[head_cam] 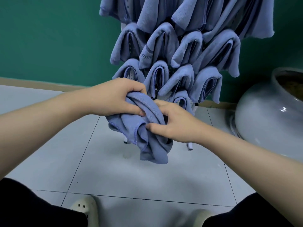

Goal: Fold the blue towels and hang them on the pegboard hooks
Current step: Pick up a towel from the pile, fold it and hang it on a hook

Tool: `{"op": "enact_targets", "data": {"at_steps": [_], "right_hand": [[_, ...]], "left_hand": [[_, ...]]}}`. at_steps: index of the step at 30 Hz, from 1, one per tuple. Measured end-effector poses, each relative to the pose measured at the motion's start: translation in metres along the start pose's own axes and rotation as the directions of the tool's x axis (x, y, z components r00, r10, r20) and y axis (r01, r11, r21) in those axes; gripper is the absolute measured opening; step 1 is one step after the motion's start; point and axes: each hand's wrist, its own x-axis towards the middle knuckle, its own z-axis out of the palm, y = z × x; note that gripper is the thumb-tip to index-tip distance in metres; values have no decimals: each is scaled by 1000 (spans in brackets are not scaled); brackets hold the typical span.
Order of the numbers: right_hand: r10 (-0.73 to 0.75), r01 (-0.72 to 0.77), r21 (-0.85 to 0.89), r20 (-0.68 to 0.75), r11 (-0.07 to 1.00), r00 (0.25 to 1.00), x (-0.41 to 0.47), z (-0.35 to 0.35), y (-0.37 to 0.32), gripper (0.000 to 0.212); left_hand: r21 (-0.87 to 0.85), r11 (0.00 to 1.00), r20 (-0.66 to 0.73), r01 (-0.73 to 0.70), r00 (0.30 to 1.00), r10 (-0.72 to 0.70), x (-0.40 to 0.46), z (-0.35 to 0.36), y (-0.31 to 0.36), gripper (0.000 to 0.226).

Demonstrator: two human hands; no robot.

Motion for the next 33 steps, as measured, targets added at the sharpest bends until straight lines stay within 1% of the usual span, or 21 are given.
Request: {"op": "enact_targets", "data": {"at_steps": [2, 4, 6, 8, 9, 10, 11, 13, 14, 15, 17, 19, 21, 23, 24, 25, 26, 28, 29, 31, 33], "right_hand": [[18, -18, -12, -14, 1000, 1000, -1, 0, -3, 15], [63, -62, 33, -30, 998, 998, -1, -1, -3, 22], [119, -110, 164, -42, 980, 992, 0, -3, -5, 26], [182, -159, 301, -51, 940, 982, 1, -7, -6, 31], [204, -168, 362, -64, 917, 977, 0, -8, -6, 29], [220, -167, 414, -83, 895, 972, 0, -10, -7, 25], [239, -167, 459, -103, 873, 966, -1, -11, -7, 25], [282, -163, 523, -155, 836, 947, -2, -15, -9, 35], [293, -151, 549, -180, 822, 939, -3, -16, -10, 36], [303, -138, 568, -207, 812, 930, -4, -18, -11, 31], [335, -121, 594, -264, 796, 904, -4, -23, -13, 21], [356, -92, 615, -324, 783, 876, -5, -27, -14, 19], [373, -61, 620, -389, 782, 842, -4, -31, -14, 21], [401, -31, 635, -450, 772, 798, -2, -32, -15, 29], [419, -17, 648, -473, 762, 775, -2, -33, -16, 34], [435, -1, 662, -491, 749, 755, -2, -34, -16, 35], [449, 13, 677, -502, 736, 739, -2, -35, -17, 32], [477, 27, 705, -507, 709, 718, -1, -37, -18, 19], [486, 31, 714, -507, 699, 712, 0, -37, -18, 13], [494, 49, 725, -516, 687, 700, 1, -37, -18, 9], [491, 83, 730, -534, 678, 688, 2, -37, -18, 12]], "left_hand": [[80, 997, -7, -6, 1000, 7, -1, -2, -5, 20], [141, 990, -17, -4, 1000, 6, -1, -3, -10, 20], [182, 983, -53, -11, 998, 21, -1, -1, -20, 19], [271, 962, -103, -20, 993, 50, 0, 3, -33, 20], [307, 952, -135, -4, 990, 48, 1, 5, -38, 21], [308, 951, -175, 33, 984, 22, 1, 7, -43, 26], [265, 961, -211, 76, 977, -19, 1, 8, -44, 30], [154, 979, -251, 133, 964, -92, 0, 11, -43, 21], [140, 980, -232, 138, 967, -103, 0, 13, -41, 13], [146, 981, -195, 128, 976, -99, -1, 15, -37, 14], [128, 988, -78, 85, 994, -76, -5, 21, -26, 25], [82, 995, -1, 57, 998, -57, -10, 28, -14, 29], [139, 990, -42, 28, 999, -23, -12, 34, -4, 33], [211, 976, -149, 54, 989, -22, -12, 37, 4, 42], [207, 975, -177, 86, 983, -49, -11, 38, 7, 47], [168, 977, -164, 130, 981, -102, -11, 39, 9, 52], [96, 978, -117, 186, 978, -174, -10, 40, 11, 56], [-78, 955, -6, 285, 958, -287, -9, 47, 12, 56], [-188, 930, 17, 315, 948, -317, -7, 50, 12, 54], [-446, 824, 41, 349, 928, -371, -3, 55, 12, 47], [-630, 686, 90, 363, 912, -400, 0, 60, 13, 41]]}}
